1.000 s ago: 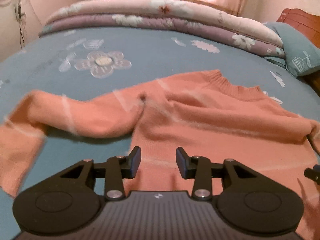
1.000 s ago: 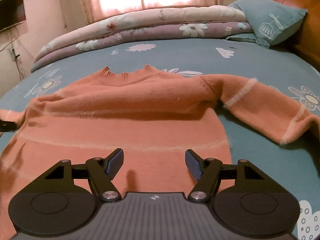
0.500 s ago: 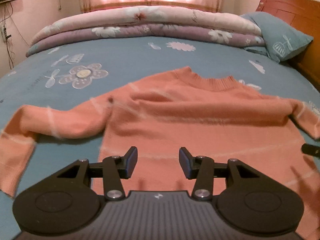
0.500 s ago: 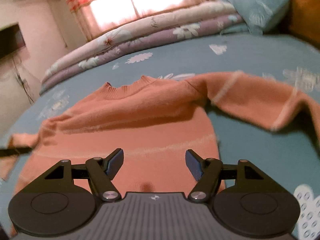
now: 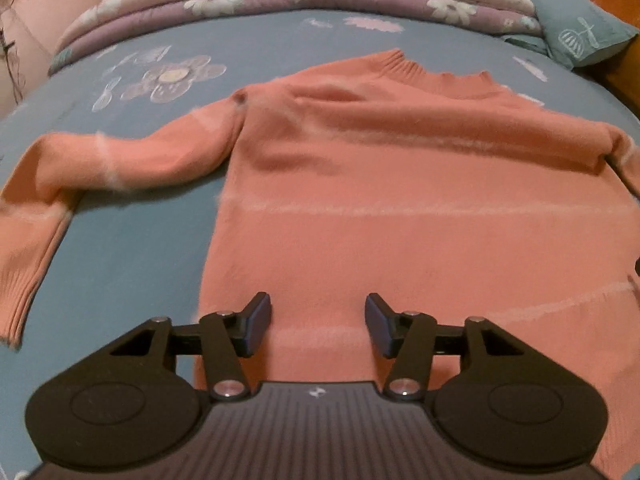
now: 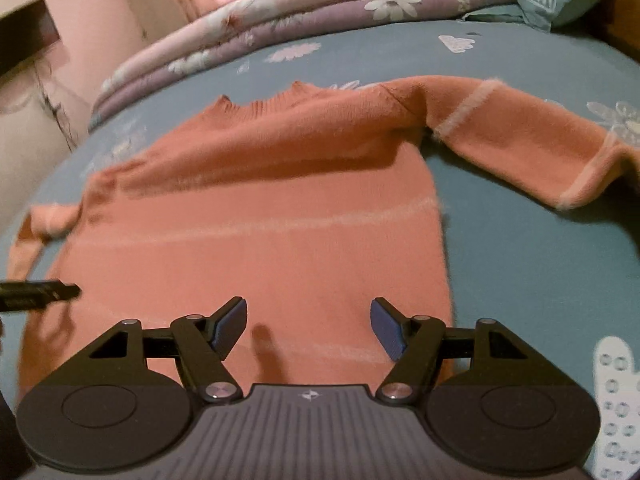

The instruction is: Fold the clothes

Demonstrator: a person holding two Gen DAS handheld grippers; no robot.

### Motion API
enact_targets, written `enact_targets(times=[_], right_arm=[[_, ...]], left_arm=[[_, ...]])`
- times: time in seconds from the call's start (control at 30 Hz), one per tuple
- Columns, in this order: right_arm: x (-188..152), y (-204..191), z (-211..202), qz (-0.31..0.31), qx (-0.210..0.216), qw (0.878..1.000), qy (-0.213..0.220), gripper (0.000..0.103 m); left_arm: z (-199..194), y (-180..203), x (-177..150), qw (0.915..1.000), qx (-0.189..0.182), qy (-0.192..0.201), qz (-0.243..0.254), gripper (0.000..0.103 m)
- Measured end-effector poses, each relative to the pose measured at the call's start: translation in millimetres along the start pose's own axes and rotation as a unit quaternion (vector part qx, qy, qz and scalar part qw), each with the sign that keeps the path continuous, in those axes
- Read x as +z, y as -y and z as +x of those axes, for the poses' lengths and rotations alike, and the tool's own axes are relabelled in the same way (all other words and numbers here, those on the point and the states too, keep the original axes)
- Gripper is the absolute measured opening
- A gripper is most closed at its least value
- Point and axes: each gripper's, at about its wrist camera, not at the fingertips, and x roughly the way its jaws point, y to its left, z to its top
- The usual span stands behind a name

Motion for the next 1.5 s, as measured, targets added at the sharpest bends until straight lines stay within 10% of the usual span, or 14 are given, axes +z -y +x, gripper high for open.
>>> enact_targets(times=[0.37, 0.57, 1.17, 1.5], right_arm=[[8.9, 25.5, -14.5, 0.056, -0.009, 0.997, 0.044, 0.074], [10.1, 39.8, -25.7, 0.075, -0.015, 0.995, 0.056, 0.074], [7.6, 41.8, -36.3, 0.075, -0.012, 0.995, 0.067, 0.082], [6.3, 41.5, -28.8, 0.076, -0.022, 0.995, 0.063, 0.082]], left_arm=[[-19.3, 122.6, 16.3, 0.9848, -0.125, 0.024, 0.118, 0.053], [-10.9, 181.7, -18.0, 0.9690, -0.083, 0.071, 0.222, 0.054], [-55.0, 196.2, -33.8, 0.9714, -0.122, 0.116, 0.168, 0.059], [-47.7, 194.9, -53.4, 0.9750, -0.177, 0.053, 0.124, 0.064]])
